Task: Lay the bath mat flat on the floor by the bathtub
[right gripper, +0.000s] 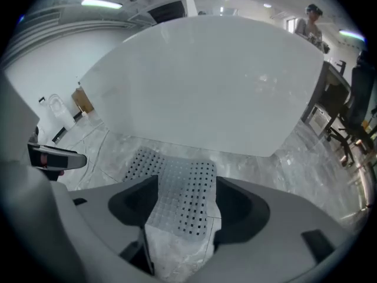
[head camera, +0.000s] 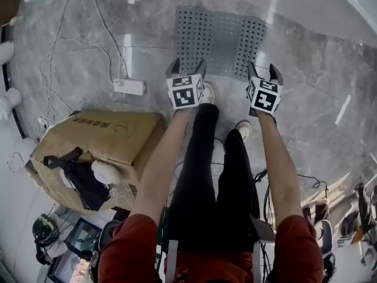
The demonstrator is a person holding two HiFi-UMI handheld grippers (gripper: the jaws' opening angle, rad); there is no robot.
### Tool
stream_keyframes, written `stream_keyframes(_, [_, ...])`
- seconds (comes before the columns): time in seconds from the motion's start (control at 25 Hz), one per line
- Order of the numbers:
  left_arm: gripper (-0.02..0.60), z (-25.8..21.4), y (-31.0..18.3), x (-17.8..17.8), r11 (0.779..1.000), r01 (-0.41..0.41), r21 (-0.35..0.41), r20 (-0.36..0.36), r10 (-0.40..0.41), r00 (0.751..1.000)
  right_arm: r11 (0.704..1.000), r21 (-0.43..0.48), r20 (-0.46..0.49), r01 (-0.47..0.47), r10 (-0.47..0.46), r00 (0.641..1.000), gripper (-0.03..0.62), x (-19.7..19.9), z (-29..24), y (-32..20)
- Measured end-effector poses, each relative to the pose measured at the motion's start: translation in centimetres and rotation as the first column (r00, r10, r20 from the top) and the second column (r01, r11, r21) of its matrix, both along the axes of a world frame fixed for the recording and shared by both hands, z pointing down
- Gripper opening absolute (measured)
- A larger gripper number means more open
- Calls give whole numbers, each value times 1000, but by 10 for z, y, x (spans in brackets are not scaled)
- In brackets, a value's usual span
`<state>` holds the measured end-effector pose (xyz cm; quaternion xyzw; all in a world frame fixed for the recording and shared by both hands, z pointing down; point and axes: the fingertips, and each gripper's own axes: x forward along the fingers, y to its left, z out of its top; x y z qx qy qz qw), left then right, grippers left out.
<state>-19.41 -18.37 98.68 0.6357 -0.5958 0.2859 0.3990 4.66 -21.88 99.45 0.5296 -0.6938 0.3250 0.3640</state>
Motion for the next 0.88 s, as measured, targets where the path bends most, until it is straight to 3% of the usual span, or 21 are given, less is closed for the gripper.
stream_keyframes(0.16, [345,-75,3,29,997,-15,70,-40,17,999,999,48,47,0,-3,999,301,-2,-71,6])
stream_keyframes(0.28, [345,-135,10,53,988,-82,130,0,83,997,997,78,75,-15,9,997,301,5,-131,15])
stream_keyframes(0.4, [345,-202,-2,70,962,-159,222,71,147,987,989,136,111,-57,42,993,301,16,-193,9])
stream_keyframes(0.64, [345,-330,-17,100,916,-170,364,59,159,985,957,268,156,-109,69,985,301,47,-320,1])
stream_keyframes(0.88, [345,-452,-20,127,850,-161,501,46,160,986,880,456,175,-134,59,983,301,71,-454,5])
